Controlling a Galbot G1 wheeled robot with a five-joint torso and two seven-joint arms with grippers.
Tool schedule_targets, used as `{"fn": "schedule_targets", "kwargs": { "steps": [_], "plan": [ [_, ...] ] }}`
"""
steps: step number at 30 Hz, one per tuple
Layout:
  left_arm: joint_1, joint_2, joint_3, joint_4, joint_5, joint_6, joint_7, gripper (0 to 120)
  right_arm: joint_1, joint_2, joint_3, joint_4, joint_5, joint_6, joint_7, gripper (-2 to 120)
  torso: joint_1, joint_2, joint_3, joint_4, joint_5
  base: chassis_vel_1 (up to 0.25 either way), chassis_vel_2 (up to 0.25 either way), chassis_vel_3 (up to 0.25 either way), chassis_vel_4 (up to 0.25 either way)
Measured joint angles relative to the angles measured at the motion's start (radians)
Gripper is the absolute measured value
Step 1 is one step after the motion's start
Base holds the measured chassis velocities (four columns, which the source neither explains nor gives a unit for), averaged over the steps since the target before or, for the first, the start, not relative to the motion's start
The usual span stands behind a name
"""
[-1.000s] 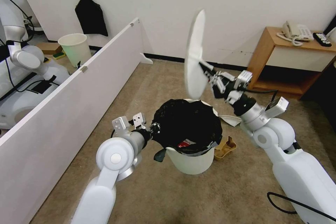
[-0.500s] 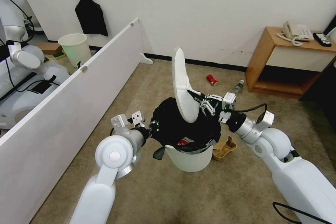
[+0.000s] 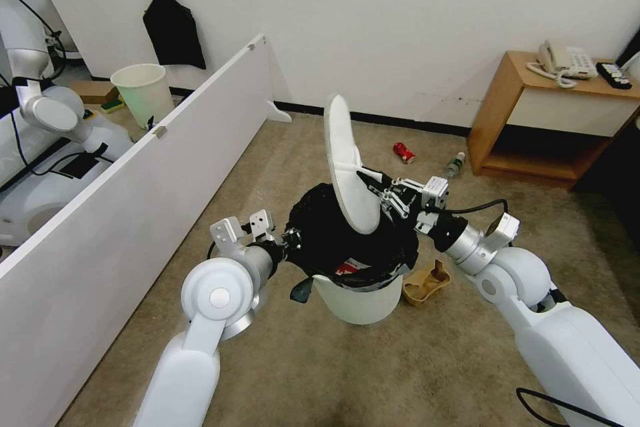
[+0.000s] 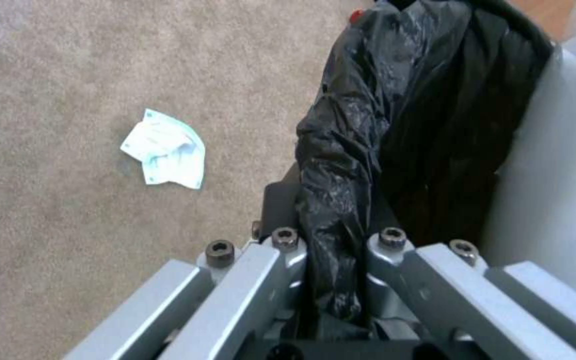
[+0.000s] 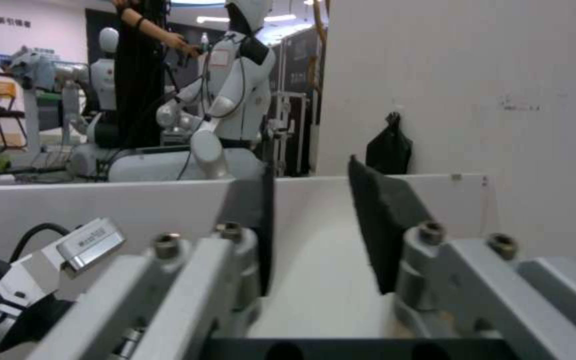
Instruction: Pick up the trash bin, then pick up the garbage from the floor and place it into the trash bin.
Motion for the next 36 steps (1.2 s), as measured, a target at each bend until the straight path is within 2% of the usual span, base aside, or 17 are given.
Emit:
{"fn": "schedule_targets", "kwargs": {
  "steps": [2, 3, 5, 6, 8, 9, 11, 13, 16, 20, 22, 25, 27, 28, 31, 35, 36],
  "plan": [
    [0.002, -0.001, 0.000, -0.001, 0.002, -0.001, 0.001, 4, 0.000, 0.000, 0.000, 0.000, -0.001, -0.002, 0.006, 44, 0.000, 0.000, 0.000, 0.0000, 0.0000, 0.000, 0.000, 0.000, 0.000],
    [0.002, -0.001, 0.000, -0.001, 0.002, -0.001, 0.001, 4, 0.000, 0.000, 0.000, 0.000, -0.001, -0.002, 0.006, 44, 0.000, 0.000, 0.000, 0.0000, 0.0000, 0.000, 0.000, 0.000, 0.000],
    [0.004, -0.001, -0.002, -0.005, 0.006, -0.003, 0.003, 4, 0.002, 0.000, 0.000, 0.000, -0.005, -0.005, 0.011, 56, 0.000, 0.000, 0.000, 0.0000, 0.0000, 0.000, 0.000, 0.000, 0.000],
    [0.004, -0.001, -0.002, -0.005, 0.006, -0.003, 0.003, 4, 0.002, 0.000, 0.000, 0.000, -0.005, -0.005, 0.011, 56, 0.000, 0.000, 0.000, 0.0000, 0.0000, 0.000, 0.000, 0.000, 0.000],
    [0.005, -0.002, -0.004, -0.008, 0.008, -0.005, 0.005, 4, 0.008, 0.000, 0.000, -0.002, -0.008, -0.006, 0.013, 66, 0.000, 0.000, 0.000, 0.0000, 0.0000, 0.000, 0.000, 0.000, 0.000],
    [0.005, -0.002, -0.004, -0.008, 0.008, -0.005, 0.005, 4, 0.008, 0.000, 0.000, -0.002, -0.008, -0.006, 0.013, 66, 0.000, 0.000, 0.000, 0.0000, 0.0000, 0.000, 0.000, 0.000, 0.000],
    [0.008, -0.002, -0.006, -0.011, 0.010, -0.007, 0.006, 4, 0.011, 0.000, 0.000, -0.001, -0.008, -0.010, 0.016, 78, 0.000, 0.000, 0.000, 0.0000, 0.0000, 0.000, 0.000, 0.000, 0.000],
    [0.008, -0.002, -0.007, -0.012, 0.011, -0.007, 0.006, 4, 0.011, 0.000, 0.000, 0.000, -0.007, -0.011, 0.016, 81, 0.000, 0.000, 0.000, -0.0001, 0.0000, 0.000, 0.000, 0.000, 0.000],
    [0.012, -0.002, -0.010, -0.013, 0.020, -0.009, 0.010, 4, 0.009, 0.000, 0.002, 0.006, -0.007, -0.012, 0.020, 94, 0.000, 0.000, 0.000, 0.0000, 0.0000, 0.000, 0.000, 0.000, 0.000],
    [0.017, -0.002, -0.015, -0.013, 0.044, -0.012, 0.020, 4, 0.010, 0.004, 0.010, 0.017, -0.005, -0.011, 0.047, 99, 0.000, 0.000, 0.000, -0.0001, 0.0000, 0.000, 0.000, 0.000, 0.000],
    [0.023, -0.002, -0.028, -0.013, 0.106, -0.018, 0.046, 4, 0.024, 0.011, 0.025, 0.038, 0.006, -0.011, 0.113, 100, 0.000, 0.000, 0.000, -0.0001, 0.0000, 0.000, 0.000, 0.000, 0.000],
    [0.025, -0.002, -0.035, -0.013, 0.126, -0.019, 0.055, 4, 0.032, 0.014, 0.033, 0.046, 0.009, -0.014, 0.141, 100, 0.000, 0.000, 0.000, 0.0002, 0.0000, 0.000, 0.000, 0.000, 0.000],
    [0.025, -0.003, -0.054, -0.013, 0.193, -0.027, 0.101, 4, 0.053, 0.021, 0.052, 0.066, 0.012, -0.035, 0.245, 100, 0.000, 0.000, 0.000, 0.0001, -0.0001, 0.000, 0.000, 0.000, 0.000],
    [0.025, -0.003, -0.054, -0.013, 0.193, -0.027, 0.101, 4, 0.053, 0.021, 0.052, 0.066, 0.012, -0.035, 0.245, 100, 0.000, 0.000, 0.000, 0.0001, -0.0001, 0.000, 0.000, 0.000, 0.000],
    [0.023, -0.005, -0.064, -0.012, 0.253, -0.042, 0.154, 4, 0.062, 0.026, 0.064, 0.075, 0.020, -0.052, 0.306, 100, 0.000, 0.000, 0.000, -0.0001, 0.0000, 0.000, 0.000, 0.000, 0.000],
    [0.022, -0.007, -0.076, -0.010, 0.355, -0.067, 0.240, 4, 0.067, 0.035, 0.085, 0.083, 0.024, -0.096, 0.434, 100, 0.000, 0.000, 0.000, -0.0002, 0.0000, 0.000, 0.000, 0.000, 0.000],
    [0.022, -0.007, -0.076, -0.010, 0.355, -0.067, 0.240, 4, 0.067, 0.035, 0.085, 0.083, 0.024, -0.096, 0.434, 100, 0.000, 0.000, 0.000, -0.0002, 0.0000, 0.000, 0.000, 0.000, 0.000]
  ]
}}
